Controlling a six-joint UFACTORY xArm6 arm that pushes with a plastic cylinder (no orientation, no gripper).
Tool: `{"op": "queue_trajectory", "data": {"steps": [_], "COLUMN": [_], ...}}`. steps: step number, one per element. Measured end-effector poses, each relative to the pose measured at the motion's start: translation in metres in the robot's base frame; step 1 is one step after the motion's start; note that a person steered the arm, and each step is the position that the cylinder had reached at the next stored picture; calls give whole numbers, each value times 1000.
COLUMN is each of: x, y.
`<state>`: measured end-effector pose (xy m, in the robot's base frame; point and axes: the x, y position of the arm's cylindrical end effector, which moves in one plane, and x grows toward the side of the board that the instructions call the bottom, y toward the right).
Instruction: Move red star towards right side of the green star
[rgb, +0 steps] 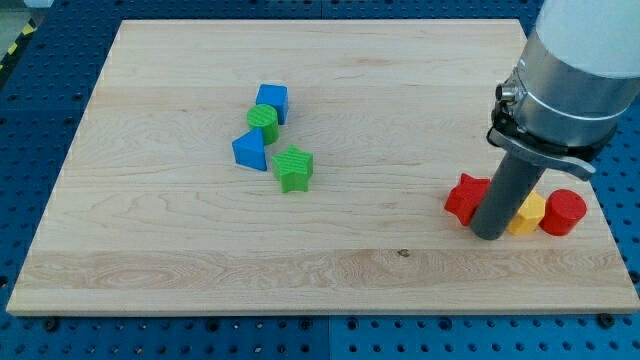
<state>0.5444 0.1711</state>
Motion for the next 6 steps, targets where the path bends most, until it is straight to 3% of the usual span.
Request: {"op": "queue_trajectory", "data": {"steps": [1, 3, 6], "x": [1, 0, -36], "y": [41, 6, 10]}}
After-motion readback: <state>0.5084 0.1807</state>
